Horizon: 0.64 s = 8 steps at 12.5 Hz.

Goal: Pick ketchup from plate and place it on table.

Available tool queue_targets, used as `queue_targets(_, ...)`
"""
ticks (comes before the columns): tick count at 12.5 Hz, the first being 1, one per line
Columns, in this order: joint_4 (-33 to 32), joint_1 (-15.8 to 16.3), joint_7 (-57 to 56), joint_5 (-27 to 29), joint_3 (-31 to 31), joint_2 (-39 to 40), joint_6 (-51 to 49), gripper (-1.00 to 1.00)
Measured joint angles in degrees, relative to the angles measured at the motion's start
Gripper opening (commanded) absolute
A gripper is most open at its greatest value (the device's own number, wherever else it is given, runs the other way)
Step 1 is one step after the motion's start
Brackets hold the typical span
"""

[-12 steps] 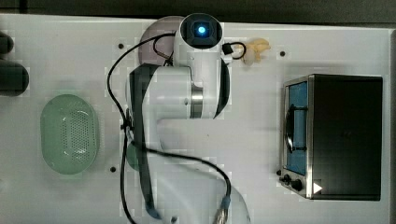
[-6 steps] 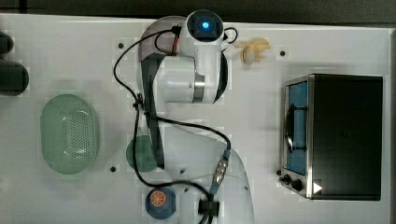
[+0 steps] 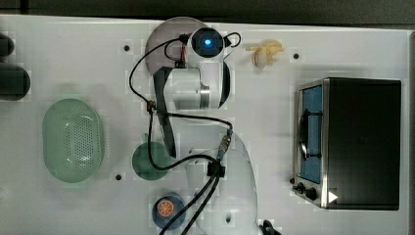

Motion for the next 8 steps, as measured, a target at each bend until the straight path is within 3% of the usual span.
queue_targets(5, 0.5, 0.7, -0.56, -1.84, -0.33, 3.13, 7.13, 1.0)
queue_targets(6, 1.01, 0.67, -0.56, -1.88, -0.27, 3.22, 7.36, 0.91)
queue_targets(8, 1.23, 0.91, -0.62, -2.25, -0.29, 3.22, 8.48, 0.42)
